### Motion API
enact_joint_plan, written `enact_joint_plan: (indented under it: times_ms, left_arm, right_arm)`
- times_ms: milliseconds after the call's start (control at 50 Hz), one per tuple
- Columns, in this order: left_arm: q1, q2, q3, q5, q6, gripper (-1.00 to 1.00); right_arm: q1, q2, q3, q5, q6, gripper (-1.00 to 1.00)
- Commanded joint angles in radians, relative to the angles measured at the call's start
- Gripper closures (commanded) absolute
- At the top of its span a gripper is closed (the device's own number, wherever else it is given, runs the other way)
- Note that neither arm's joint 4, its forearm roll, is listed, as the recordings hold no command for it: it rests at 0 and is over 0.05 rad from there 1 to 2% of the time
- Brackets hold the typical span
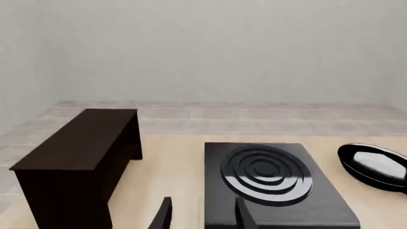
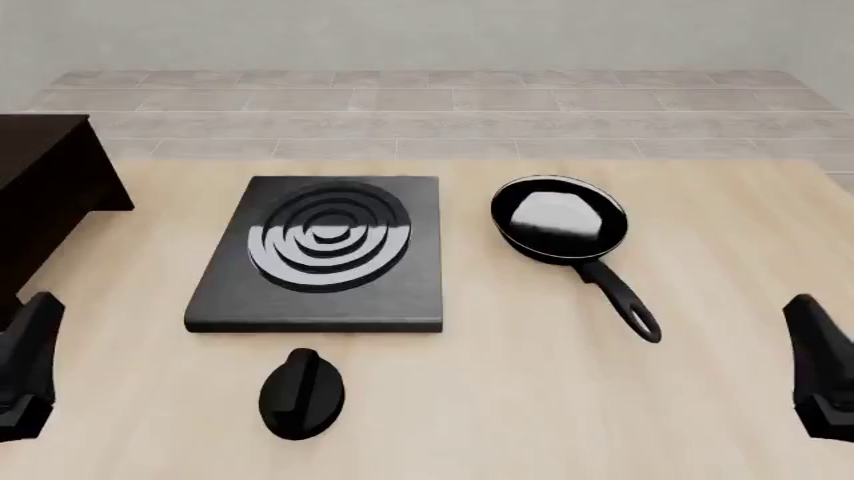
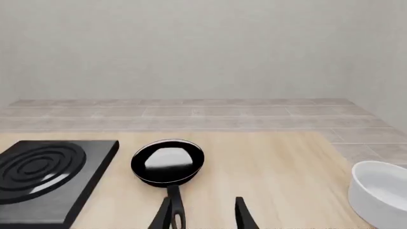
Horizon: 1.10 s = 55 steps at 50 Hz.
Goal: Put the frying pan on top of the cabinet.
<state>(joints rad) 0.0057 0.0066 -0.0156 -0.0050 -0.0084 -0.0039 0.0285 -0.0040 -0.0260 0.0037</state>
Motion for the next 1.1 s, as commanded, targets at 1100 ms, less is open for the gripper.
enact_joint_plan:
  times_ms: [1100]
  left_arm:
    - [-0.579,0.734,-0.217,-0.465,-0.32,-1.0]
  right_arm:
    - [0.007,-0.023,0.004,0.03,0.017,-1.0]
